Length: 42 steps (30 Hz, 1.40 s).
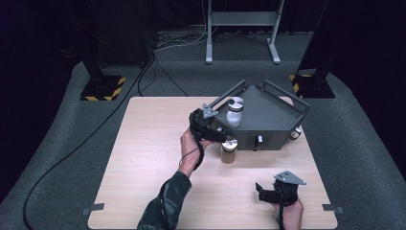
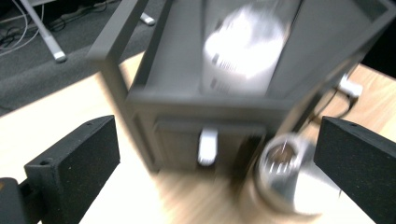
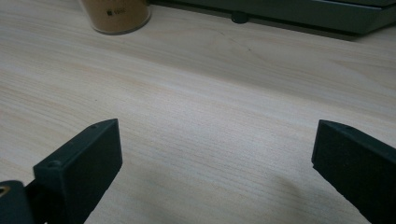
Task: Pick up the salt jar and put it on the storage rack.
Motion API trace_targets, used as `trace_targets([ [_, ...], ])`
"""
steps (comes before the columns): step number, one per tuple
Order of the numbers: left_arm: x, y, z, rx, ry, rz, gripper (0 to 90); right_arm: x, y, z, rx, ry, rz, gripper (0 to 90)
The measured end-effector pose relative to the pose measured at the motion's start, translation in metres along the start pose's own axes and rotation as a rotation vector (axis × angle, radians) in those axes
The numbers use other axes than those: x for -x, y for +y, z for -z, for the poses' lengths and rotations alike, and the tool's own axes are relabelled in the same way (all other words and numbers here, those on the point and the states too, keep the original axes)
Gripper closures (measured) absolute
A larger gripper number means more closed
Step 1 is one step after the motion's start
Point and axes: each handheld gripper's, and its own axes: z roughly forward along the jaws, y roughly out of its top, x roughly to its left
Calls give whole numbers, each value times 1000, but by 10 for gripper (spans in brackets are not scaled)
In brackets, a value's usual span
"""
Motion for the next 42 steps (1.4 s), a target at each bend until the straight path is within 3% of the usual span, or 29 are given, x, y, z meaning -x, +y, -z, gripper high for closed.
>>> trace_targets([
  [8, -21, -56, 29, -50, 28, 66, 2, 0, -1, 0, 3, -2, -3, 8],
  [10, -24, -73, 40, -61, 47, 73, 2, 0, 0, 0, 3, -1, -1, 8],
  [17, -33, -130, 72, -115, 112, 159, 2, -1, 0, 0, -1, -7, -3, 7],
  [25, -31, -156, 79, -185, 176, 188, 2, -2, 2, -1, -10, -11, 1, 7],
  [31, -35, -166, 77, -219, 193, 249, 2, -3, 2, -1, -14, -15, 4, 7],
  [42, -40, -181, 85, -159, 190, 307, 5, -3, 3, -2, -18, -18, 1, 6],
])
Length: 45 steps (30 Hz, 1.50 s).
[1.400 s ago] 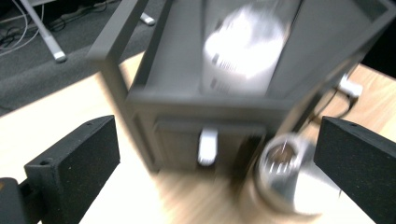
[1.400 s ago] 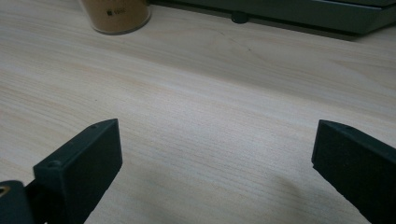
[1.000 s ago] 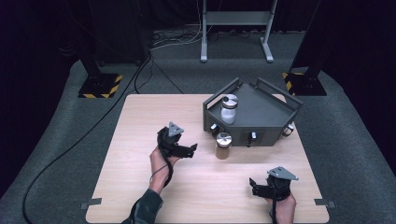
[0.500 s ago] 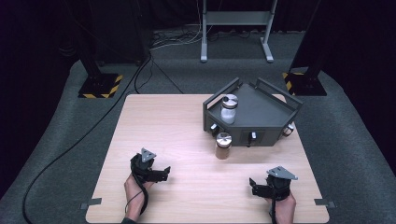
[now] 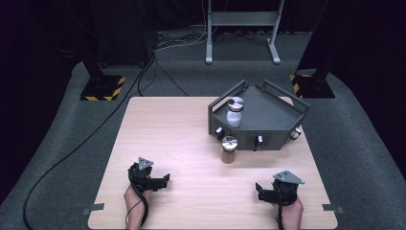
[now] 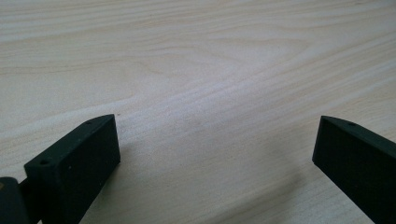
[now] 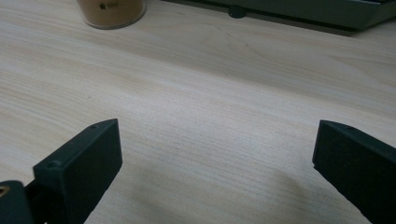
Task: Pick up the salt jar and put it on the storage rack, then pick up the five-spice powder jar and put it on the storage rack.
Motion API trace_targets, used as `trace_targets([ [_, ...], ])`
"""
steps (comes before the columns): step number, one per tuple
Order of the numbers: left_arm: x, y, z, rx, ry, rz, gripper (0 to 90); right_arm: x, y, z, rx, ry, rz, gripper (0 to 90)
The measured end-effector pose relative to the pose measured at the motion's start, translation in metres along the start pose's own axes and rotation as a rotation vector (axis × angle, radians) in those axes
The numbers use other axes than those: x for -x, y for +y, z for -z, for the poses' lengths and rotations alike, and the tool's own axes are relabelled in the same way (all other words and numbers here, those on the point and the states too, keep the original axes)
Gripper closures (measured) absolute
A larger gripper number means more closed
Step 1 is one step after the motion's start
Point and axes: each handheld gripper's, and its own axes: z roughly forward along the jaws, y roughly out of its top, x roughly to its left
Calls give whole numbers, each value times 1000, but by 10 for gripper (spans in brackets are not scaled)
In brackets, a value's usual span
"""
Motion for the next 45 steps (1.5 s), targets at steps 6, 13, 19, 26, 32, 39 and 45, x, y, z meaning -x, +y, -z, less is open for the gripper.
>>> trace_targets([
  [6, 1, 0, 0, 1, 4, 2, 4, -2, 1, 0, -5, -7, 10, 6],
  [13, 6, 1, 0, -12, 20, -24, 3, -5, 4, -2, -24, -26, 9, 0],
  [19, 0, -1, 1, 1, 2, 4, 3, -6, 10, -5, -54, -31, 0, 0],
  [26, -1, -1, 1, 0, -5, 0, 3, -14, 24, -12, -84, -16, -10, 0],
  [32, -4, -3, 2, 8, -13, 17, 3, -38, 49, -26, -60, -7, 52, 0],
  [39, -6, -4, 3, 14, -18, 29, 3, -59, 80, -52, -43, 27, 73, 0],
  [45, -7, -4, 3, 15, -25, 28, 2, -71, 97, -70, -25, 44, 71, 0],
])
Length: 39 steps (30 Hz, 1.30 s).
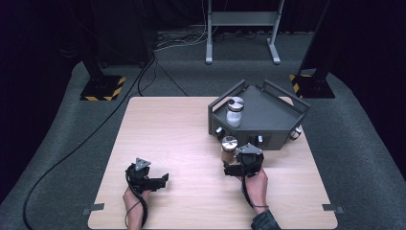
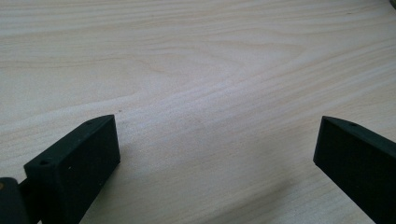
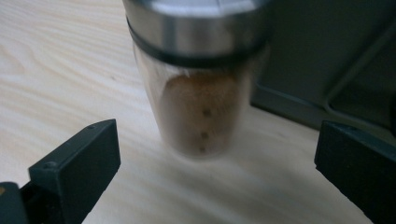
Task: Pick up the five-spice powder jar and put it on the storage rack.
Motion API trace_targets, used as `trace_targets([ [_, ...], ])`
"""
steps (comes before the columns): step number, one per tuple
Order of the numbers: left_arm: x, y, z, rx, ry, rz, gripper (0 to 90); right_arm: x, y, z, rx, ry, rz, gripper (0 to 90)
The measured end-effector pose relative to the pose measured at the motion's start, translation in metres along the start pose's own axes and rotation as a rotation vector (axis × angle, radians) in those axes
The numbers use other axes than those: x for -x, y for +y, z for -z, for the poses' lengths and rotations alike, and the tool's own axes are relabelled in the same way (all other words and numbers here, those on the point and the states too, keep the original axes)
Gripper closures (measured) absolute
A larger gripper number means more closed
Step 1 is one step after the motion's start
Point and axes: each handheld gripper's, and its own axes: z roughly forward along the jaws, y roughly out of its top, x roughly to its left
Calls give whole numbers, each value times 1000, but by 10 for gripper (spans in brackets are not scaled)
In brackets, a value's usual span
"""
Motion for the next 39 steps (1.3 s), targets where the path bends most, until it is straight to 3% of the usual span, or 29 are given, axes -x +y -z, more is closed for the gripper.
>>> trace_targets([
  [11, -1, 0, 0, 2, -4, 2, 3, -14, 16, -30, 4, -3, -36, 0],
  [22, -2, 0, 1, 3, -8, 4, 2, -16, 15, -39, 15, -18, -66, 0],
  [26, -2, 0, 0, 1, -9, 3, 2, -20, 12, -41, 22, -27, -55, 7],
  [32, -3, -1, 1, 3, -13, 4, 2, -32, 8, -43, 28, -72, -45, 177],
  [39, -4, -1, 1, 6, -17, 9, 2, -29, 4, -40, 42, -79, -64, 298],
])
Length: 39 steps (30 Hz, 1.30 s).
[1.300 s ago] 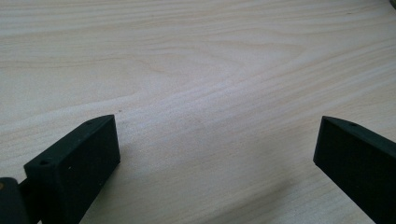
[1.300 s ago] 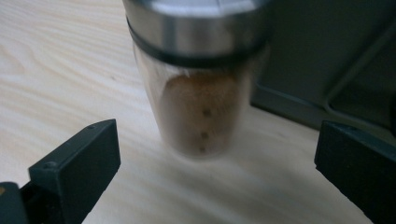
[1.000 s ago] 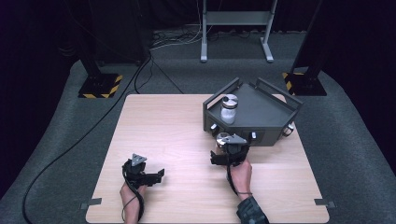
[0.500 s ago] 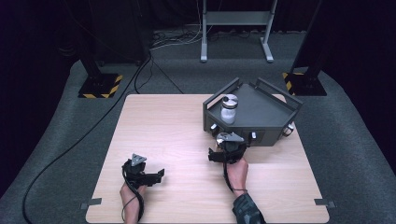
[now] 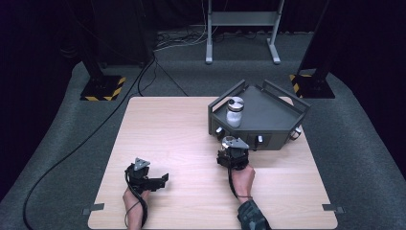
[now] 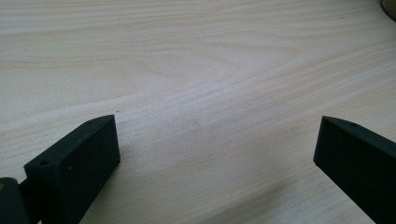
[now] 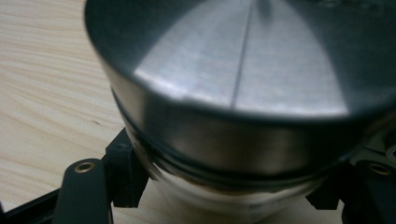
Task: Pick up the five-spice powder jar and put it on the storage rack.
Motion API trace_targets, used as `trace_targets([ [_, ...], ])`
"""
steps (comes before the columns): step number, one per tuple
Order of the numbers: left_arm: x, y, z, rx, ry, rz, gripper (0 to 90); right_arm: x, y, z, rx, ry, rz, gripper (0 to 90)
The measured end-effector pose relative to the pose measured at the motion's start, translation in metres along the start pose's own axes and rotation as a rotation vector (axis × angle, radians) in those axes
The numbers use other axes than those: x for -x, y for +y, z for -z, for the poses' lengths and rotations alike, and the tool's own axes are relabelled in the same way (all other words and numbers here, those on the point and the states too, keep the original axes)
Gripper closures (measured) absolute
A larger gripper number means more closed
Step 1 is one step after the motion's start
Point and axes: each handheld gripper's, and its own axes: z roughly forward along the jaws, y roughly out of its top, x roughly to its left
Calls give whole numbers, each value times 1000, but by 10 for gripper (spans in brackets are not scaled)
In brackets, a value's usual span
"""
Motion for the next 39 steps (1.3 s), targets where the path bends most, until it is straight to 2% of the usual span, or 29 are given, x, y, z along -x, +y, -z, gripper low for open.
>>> trace_targets([
  [5, 0, 0, 0, 0, -1, 1, 3, 0, -1, 0, 4, 2, 2, 302],
  [11, -1, 0, 0, 1, -5, 2, 3, 8, 0, 1, 2, 41, 3, 304],
  [15, -1, 0, 0, 2, -5, 3, 3, 8, 0, 2, 0, 50, 12, 303],
  [21, -1, 0, 0, 2, -6, 3, 3, 15, 0, 11, 9, 72, 6, 304],
  [39, 0, 0, 0, -1, -4, 0, 2, 32, -7, 38, 11, 78, 38, 303],
])
